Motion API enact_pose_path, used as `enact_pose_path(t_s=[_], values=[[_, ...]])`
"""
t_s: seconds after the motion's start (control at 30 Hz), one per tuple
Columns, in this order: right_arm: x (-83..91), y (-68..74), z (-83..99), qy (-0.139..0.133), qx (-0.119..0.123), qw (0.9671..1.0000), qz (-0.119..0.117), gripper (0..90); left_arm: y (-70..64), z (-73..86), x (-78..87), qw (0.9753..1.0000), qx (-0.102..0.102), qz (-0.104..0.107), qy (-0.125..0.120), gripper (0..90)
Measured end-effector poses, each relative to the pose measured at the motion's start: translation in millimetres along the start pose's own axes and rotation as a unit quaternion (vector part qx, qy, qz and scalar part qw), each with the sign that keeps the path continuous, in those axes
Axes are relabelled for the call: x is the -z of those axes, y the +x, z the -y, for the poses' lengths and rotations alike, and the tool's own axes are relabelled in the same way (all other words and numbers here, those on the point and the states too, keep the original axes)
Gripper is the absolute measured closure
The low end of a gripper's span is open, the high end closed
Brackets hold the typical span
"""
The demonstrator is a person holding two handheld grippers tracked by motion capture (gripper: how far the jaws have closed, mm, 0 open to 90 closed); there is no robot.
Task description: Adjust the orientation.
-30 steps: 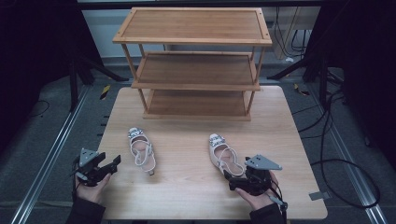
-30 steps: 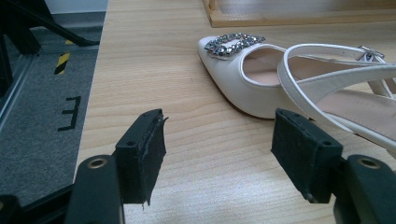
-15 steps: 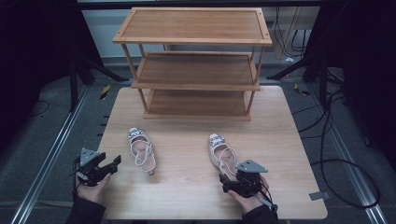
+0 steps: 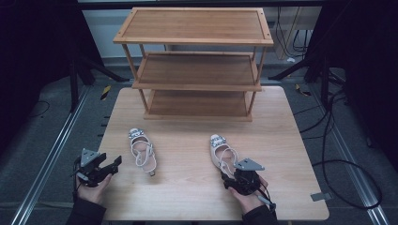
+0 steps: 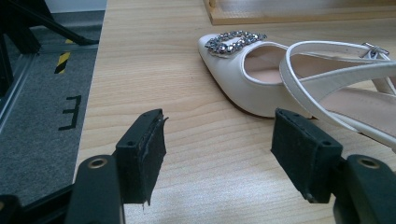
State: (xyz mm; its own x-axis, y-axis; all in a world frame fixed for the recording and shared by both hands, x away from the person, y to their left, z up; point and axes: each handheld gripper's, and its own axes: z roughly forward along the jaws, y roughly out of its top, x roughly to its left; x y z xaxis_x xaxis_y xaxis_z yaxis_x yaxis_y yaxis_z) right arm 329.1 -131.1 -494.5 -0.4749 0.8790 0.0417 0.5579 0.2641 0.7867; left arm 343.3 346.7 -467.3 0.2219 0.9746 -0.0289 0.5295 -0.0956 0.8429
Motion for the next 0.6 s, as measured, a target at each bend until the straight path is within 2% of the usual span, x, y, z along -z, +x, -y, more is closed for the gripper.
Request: enact_pose_path(t_s=[0.27, 0.47, 0.6], values=[[5.4, -1.5, -8.0, 0.002, -0.003, 0.9999, -0.011, 37.8, 0.9, -0.1, 0.4, 1.0000, 0.001, -0.001, -0.001, 33.7], [13.4, -3.5, -18.9, -0.022, -0.003, 0.9997, -0.011, 38.0, 2.0, 0.4, 0.1, 1.0000, 0.001, -0.001, 0.001, 33.7], [14.6, -5.2, -34.1, -0.040, -0.004, 0.9991, -0.010, 38.0, 2.9, 0.4, -0.2, 1.0000, 0.003, 0.000, 0.000, 33.7]])
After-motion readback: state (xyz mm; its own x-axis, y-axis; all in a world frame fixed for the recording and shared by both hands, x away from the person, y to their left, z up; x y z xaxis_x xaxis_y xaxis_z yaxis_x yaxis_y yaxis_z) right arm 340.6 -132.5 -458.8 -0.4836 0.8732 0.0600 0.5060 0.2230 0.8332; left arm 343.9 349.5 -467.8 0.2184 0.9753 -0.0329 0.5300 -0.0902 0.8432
